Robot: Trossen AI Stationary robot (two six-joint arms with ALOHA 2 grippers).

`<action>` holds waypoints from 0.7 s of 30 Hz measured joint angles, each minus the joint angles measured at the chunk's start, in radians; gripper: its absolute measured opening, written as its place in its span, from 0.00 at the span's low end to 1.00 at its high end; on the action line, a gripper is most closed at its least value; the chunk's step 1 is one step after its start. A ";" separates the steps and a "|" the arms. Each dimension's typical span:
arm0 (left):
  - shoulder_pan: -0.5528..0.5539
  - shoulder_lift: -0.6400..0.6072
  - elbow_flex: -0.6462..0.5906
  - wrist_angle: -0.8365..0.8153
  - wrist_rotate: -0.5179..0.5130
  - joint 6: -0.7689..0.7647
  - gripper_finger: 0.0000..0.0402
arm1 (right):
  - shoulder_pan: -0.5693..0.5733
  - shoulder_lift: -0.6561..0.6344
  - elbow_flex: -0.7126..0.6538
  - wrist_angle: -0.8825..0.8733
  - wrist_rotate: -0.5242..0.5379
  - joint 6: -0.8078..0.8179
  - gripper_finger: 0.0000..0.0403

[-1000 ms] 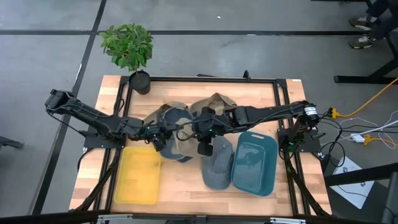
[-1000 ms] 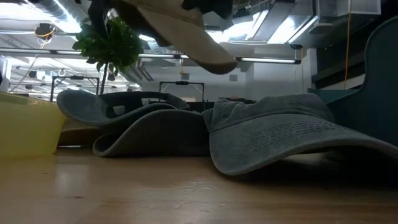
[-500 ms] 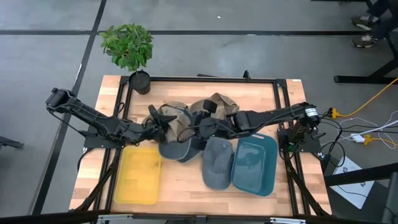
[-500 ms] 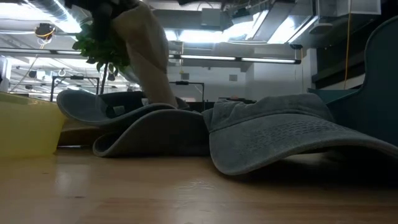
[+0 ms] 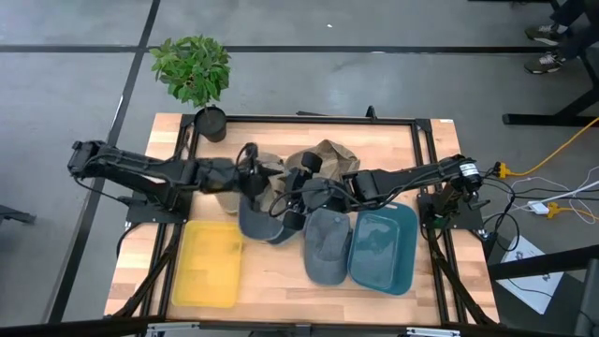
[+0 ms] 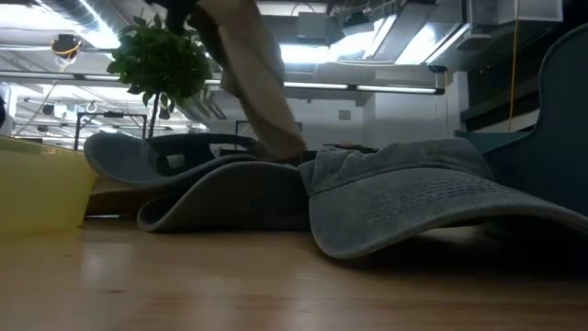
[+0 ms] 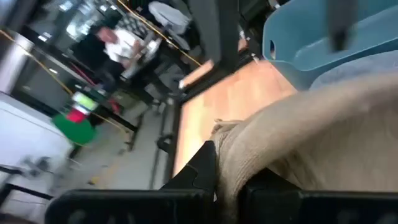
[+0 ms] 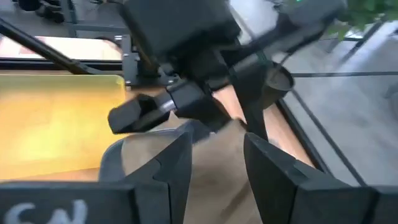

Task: Pick & Place hat
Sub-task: Put the bottom brown cap into the blue bin

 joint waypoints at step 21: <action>0.027 0.079 0.089 -0.048 -0.174 -0.016 0.03 | -0.009 0.069 0.000 0.001 0.345 -0.052 0.36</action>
